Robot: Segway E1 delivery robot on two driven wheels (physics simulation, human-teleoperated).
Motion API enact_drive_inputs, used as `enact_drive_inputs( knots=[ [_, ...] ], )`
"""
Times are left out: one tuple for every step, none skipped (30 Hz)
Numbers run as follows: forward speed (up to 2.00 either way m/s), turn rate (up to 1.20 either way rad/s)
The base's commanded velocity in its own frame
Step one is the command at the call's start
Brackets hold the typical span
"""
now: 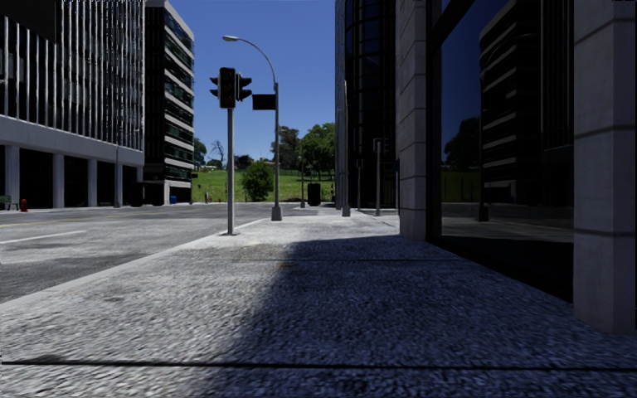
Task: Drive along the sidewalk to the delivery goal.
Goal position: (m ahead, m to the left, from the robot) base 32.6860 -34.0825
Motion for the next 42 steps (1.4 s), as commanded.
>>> enact_drive_inputs(
  knots=[
    [2.0,-0.3],
    [2.0,-0.31],
    [2.0,-0.31],
    [2.0,-0.31],
    [2.0,-0.31],
    [2.0,-0.32],
    [2.0,-0.32],
    [2.0,-0.32],
    [2.0,-0.32],
    [2.0,-0.32],
    [2.0,-0.32],
    [2.0,-0.22],
    [2.0,0.0],
    [2.0,0.0],
    [2.0,0.0],
    [2.0,0.0],
    [2.0,0.0],
    [2.0,0.0],
    [2.0,0.0],
    [2.0,0.0],
    [2.0,0.0],
    [2.0,0.0],
    [2.0,0.0],
    [2.0,0.0],
    [2.0,0.0],
    [2.0,0.0],
    [2.0,0.0],
    [2.0,0.0],
    [2.0,0.0],
    [2.0,0.0],
    [2.0,0.08],
    [2.0,0.22],
    [2.0,0.22],
    [2.0,0.27],
    [2.0,0.28],
    [2.0,0.28],
    [2.0,0.28],
    [2.0,0.28],
    [2.0,0.27],
    [2.0,0.06],
    [2.0,0.06],
    [2.0,0.0]
  ],
)
